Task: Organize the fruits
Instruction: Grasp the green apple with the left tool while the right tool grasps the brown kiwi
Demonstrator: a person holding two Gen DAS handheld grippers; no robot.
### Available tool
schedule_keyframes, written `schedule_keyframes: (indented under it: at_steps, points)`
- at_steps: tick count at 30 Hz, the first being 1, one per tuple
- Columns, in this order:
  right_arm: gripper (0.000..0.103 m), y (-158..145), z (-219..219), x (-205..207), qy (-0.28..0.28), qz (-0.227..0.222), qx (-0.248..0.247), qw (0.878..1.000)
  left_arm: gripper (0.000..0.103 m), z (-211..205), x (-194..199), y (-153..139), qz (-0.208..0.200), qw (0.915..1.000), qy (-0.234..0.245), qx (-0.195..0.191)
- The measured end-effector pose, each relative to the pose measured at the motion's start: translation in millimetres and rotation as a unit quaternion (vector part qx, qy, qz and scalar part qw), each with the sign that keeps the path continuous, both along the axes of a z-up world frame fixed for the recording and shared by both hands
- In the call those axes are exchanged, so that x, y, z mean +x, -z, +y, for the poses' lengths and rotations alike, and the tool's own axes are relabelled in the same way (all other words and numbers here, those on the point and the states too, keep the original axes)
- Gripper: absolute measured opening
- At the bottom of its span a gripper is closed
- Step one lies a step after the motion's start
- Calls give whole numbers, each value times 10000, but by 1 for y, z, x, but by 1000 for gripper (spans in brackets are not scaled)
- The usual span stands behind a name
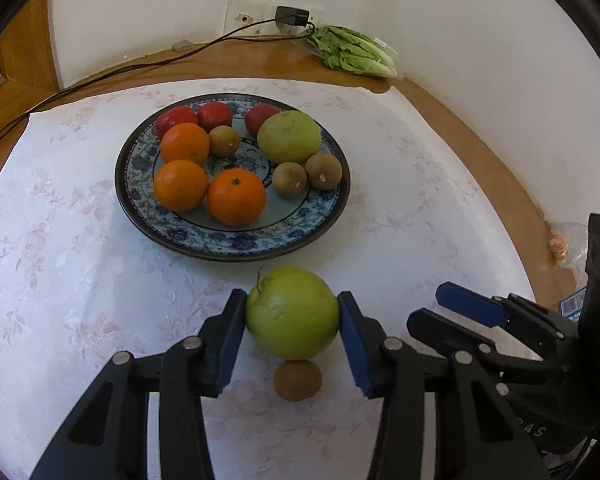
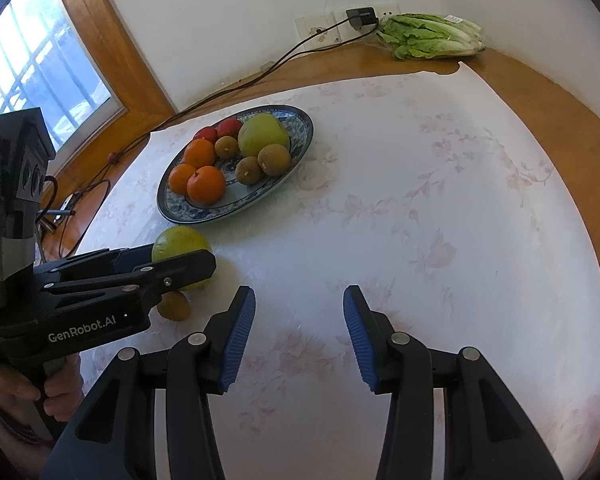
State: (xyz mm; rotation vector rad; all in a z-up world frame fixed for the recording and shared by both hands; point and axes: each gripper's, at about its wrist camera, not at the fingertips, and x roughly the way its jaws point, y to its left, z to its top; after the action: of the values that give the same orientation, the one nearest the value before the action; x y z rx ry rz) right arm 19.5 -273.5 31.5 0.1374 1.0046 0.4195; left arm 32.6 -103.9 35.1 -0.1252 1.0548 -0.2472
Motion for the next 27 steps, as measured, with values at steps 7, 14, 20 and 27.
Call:
schedule_keyframes:
  at_steps: [7,14,20,27]
  points:
    - [47,-2,8,-2,-95,-4,-48,9999,48,8,-7,-11,-136,9999,21,-82]
    - [47,-6,19,-7,-321,-76,137,9994,48,31,-13,-20,-269,9994,-231,-26]
    - [47,-4,40,-11,-613,-48,132,9980,48,50,-17,-17,-280,9987,-431,38]
    - [47,1,60,-5,-729,-41,-21,9973,48,67,-21,-16,-306,9978,-595,-24]
